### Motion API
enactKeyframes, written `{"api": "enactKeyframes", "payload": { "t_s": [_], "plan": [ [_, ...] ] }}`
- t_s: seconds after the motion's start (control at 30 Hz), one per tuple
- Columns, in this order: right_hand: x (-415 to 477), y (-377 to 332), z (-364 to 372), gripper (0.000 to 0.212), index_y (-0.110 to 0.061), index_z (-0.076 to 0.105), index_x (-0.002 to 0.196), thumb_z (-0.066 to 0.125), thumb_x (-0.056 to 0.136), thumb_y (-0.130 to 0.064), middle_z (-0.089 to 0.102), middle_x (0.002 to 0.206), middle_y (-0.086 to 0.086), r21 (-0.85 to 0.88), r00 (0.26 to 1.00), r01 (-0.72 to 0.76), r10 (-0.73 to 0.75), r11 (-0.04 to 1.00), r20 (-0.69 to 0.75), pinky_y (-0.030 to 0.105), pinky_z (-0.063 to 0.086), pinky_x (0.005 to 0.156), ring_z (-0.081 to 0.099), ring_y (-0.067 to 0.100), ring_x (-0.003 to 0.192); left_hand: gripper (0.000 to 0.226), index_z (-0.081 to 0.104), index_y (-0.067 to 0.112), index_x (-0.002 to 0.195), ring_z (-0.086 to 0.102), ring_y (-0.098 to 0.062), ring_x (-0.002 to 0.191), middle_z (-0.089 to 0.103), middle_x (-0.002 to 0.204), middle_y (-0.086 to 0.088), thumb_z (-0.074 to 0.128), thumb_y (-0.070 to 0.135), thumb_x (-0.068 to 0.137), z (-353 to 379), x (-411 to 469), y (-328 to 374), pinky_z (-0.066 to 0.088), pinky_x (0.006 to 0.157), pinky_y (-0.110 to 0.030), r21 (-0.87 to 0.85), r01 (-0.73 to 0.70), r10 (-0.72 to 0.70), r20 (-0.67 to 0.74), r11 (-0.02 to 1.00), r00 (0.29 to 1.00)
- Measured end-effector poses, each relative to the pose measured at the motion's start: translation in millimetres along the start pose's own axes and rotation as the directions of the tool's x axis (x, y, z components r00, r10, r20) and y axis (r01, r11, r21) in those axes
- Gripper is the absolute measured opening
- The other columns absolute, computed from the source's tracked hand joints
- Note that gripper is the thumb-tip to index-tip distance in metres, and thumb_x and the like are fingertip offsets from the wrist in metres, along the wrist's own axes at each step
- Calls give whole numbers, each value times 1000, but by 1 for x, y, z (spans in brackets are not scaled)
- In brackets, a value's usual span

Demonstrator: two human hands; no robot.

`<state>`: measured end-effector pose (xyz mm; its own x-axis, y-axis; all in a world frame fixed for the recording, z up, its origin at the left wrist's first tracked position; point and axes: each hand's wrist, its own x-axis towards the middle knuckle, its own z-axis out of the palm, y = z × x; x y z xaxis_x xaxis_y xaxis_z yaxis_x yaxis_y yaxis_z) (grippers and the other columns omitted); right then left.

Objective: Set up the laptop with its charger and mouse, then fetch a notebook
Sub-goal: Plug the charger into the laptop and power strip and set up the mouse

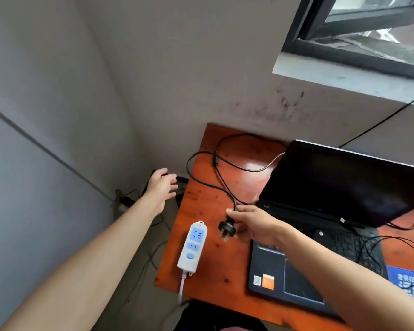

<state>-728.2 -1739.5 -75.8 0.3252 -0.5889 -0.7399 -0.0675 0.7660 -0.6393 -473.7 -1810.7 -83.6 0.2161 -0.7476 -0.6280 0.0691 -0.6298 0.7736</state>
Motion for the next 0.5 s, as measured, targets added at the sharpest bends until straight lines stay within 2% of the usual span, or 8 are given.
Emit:
{"api": "enactKeyframes", "payload": {
  "t_s": [0.07, 0.17, 0.23, 0.3, 0.33, 0.4, 0.5],
  "plan": [
    [5, -4, 2, 14, -18, 64, 73, 74, 81, -25, 53, 65, 8, 85, 998, -47, 43, 995, 53, 28, 53, 51, 52, 17, 50, 45, 47, 12, 135, 61, -20, 84, 64, 97, -7, 56, 17, 90, -6, -18, -31, 49, 70, -33, 175, -5, 15, -53, 985, 999],
    [15, -7, 10, 12, -14, 60, 83, 72, 83, -13, 58, 63, 5, 32, 988, -69, 64, 997, 139, 34, 57, 64, 56, 15, 52, 41, 58, 13, 123, 61, -21, 98, 65, 108, -6, 63, 29, 86, -11, -51, -80, 49, 86, -32, 482, -13, 41, -47, 876, 998],
    [24, -7, 17, 16, -12, 59, 85, 72, 82, -4, 63, 71, 10, -39, 996, -32, 36, 999, 83, 34, 58, 62, 64, 21, 63, 46, 56, 16, 125, 54, -16, 109, 56, 121, -1, 64, 38, 85, -9, -73, -111, 43, 88, -27, 649, -83, 104, 6, 756, 995],
    [34, -5, 27, 19, -10, 59, 83, 74, 79, 2, 64, 79, 13, -177, 999, 45, -46, 983, -1, 34, 58, 60, 68, 25, 72, 55, 53, 16, 128, 46, -17, 120, 45, 130, 1, 64, 45, 82, -6, -94, -138, 36, 89, -24, 713, -140, 157, 42, 687, 987],
    [39, -5, 30, 19, -9, 61, 82, 75, 78, 3, 65, 81, 13, -285, 993, 102, -116, 953, -35, 36, 58, 62, 69, 25, 74, 59, 52, 17, 128, 42, -18, 124, 41, 133, 2, 65, 49, 81, -3, -100, -148, 35, 90, -25, 739, -167, 178, 65, 652, 982],
    [50, -2, 40, 18, -11, 64, 80, 76, 76, 1, 69, 83, 10, -532, 965, 201, -260, 823, -39, 44, 59, 71, 69, 25, 77, 66, 48, 21, 130, 36, -21, 129, 35, 140, 2, 63, 57, 77, -2, -109, -168, 36, 99, -31, 788, -165, 191, 61, 593, 980],
    [59, 3, 48, 19, -17, 67, 78, 77, 72, -2, 73, 86, 5, -681, 934, 267, -357, 682, 9, 48, 56, 81, 70, 25, 85, 72, 39, 22, 139, 27, -21, 138, 28, 150, 1, 56, 62, 81, -3, -110, -186, 33, 109, -39, 858, -161, 228, 53, 487, 972]
  ]
}}
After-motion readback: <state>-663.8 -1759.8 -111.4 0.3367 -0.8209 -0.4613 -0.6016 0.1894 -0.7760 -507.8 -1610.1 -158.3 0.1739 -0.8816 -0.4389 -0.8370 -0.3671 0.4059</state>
